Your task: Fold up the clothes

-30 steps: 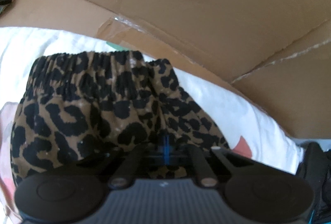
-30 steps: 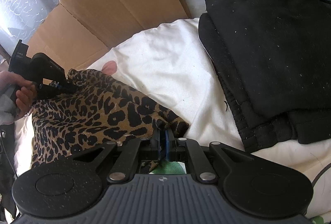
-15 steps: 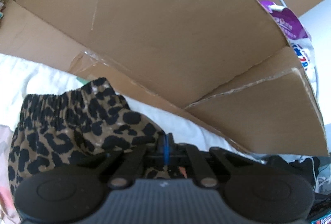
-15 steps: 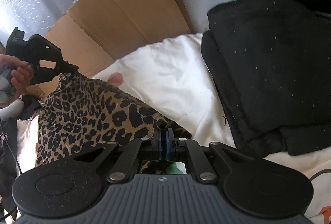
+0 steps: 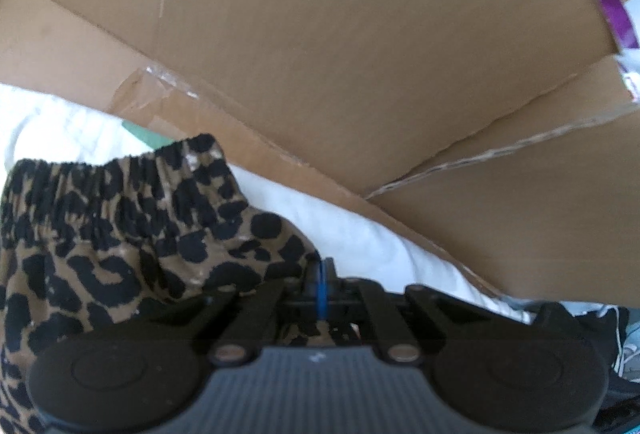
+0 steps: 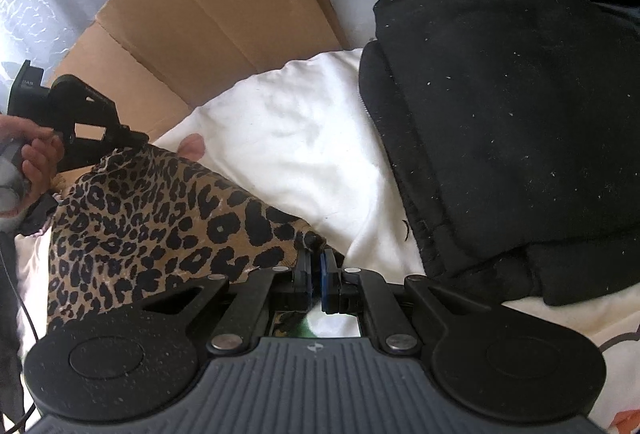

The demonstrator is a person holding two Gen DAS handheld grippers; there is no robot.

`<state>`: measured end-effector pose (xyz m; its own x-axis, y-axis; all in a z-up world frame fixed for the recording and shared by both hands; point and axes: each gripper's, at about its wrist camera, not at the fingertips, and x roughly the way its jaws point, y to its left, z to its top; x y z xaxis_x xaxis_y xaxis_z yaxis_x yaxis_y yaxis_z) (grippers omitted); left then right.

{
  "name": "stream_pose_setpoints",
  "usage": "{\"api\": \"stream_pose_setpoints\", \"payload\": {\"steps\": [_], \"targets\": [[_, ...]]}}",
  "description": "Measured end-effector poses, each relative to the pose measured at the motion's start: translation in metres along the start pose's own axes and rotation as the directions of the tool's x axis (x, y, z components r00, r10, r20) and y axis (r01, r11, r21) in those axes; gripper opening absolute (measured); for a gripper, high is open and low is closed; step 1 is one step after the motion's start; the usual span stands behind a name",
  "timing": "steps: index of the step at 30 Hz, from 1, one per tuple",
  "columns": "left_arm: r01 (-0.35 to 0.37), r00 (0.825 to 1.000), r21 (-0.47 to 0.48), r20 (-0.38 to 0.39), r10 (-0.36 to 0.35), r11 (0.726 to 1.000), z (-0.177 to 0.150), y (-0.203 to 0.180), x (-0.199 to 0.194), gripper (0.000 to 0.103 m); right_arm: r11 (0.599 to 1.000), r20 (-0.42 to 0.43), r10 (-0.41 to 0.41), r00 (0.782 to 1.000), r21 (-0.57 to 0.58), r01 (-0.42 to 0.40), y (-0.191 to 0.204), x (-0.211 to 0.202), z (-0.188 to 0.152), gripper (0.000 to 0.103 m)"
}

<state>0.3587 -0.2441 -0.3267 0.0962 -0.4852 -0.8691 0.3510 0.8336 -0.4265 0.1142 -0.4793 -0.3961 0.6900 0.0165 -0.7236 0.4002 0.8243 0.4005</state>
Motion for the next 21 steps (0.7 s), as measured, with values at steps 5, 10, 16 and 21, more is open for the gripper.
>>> {"api": "stream_pose_setpoints", "payload": {"steps": [5,10,16,21], "targets": [[-0.010,1.000,0.027,-0.008,0.011,1.000,-0.004,-0.004,0.008,0.000,0.999,-0.009,-0.035,0.999,-0.004,0.035,0.004,-0.004,-0.002,0.002],[0.004,1.000,0.046,-0.019,-0.003,0.999,-0.006,-0.005,0.010,0.000,0.998,-0.013,-0.062,0.998,0.020,0.062,-0.001,-0.006,-0.002,0.002],[0.011,1.000,0.140,-0.021,-0.008,0.990,0.001,-0.007,-0.008,0.018,0.995,-0.015,-0.094,0.995,0.034,0.094,0.003,-0.009,-0.004,0.002],[-0.043,0.998,0.285,0.052,0.030,0.958,0.010,-0.017,-0.059,0.040,0.991,-0.009,-0.126,0.992,0.032,0.127,0.004,-0.020,-0.005,0.005]]}}
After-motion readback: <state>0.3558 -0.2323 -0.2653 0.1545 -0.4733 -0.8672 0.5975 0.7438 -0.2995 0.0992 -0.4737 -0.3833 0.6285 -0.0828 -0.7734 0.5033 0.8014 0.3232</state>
